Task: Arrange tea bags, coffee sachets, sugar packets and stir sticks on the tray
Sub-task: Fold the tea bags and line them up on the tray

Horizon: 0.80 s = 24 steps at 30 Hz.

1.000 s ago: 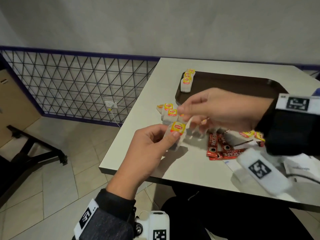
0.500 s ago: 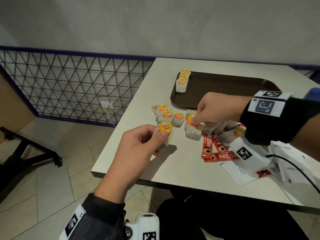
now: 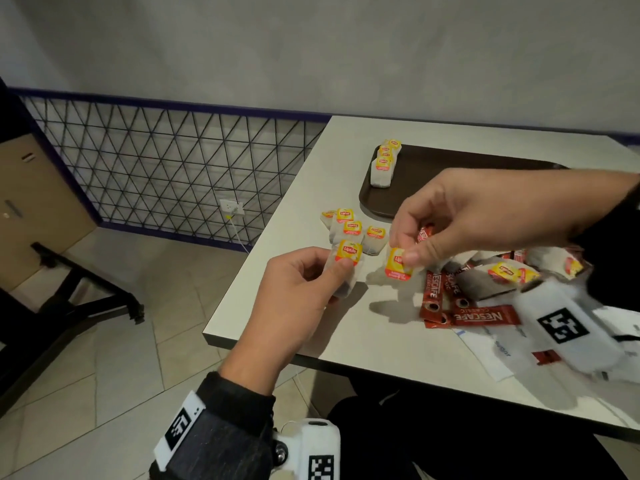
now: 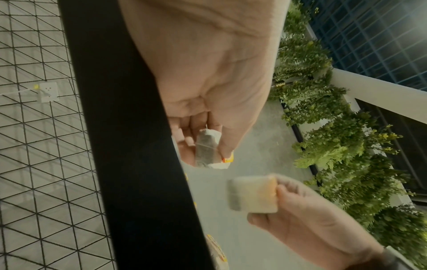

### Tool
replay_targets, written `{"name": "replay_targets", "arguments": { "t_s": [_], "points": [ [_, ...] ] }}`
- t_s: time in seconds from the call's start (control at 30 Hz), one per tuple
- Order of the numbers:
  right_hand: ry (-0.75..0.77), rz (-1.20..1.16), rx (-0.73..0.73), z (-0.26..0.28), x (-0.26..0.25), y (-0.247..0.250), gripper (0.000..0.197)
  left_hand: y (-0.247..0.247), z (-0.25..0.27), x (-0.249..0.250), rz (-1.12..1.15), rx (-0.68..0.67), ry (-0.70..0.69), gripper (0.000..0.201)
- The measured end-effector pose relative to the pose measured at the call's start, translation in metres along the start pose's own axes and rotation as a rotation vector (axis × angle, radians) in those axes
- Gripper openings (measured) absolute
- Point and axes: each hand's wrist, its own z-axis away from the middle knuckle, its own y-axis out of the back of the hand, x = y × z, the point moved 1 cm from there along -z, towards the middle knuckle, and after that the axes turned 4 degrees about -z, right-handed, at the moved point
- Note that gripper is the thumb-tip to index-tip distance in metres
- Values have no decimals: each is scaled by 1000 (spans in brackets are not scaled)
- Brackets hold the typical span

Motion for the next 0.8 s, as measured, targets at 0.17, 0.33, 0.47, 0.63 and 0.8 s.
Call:
{"name": "replay_targets", "arguments": {
  "t_s": [0.17, 0.33, 0.47, 0.63, 0.8],
  "points": [
    [131, 99, 41, -16, -19, -23, 38, -4, 2, 2, -4, -18, -7, 10],
    [113, 65, 125, -30, -11, -28, 14, 0, 5, 4, 3, -46, -6, 13],
    [116, -55, 196, -30, -5, -32, 15, 1, 4, 4, 48, -71, 6, 20],
    [127, -150, 248, -31, -2, -35, 17, 4, 2, 2, 237, -132, 90, 45],
    [135, -202, 246, -29, -4, -40, 16, 4, 5, 0, 24, -118, -17, 18]
  ]
}}
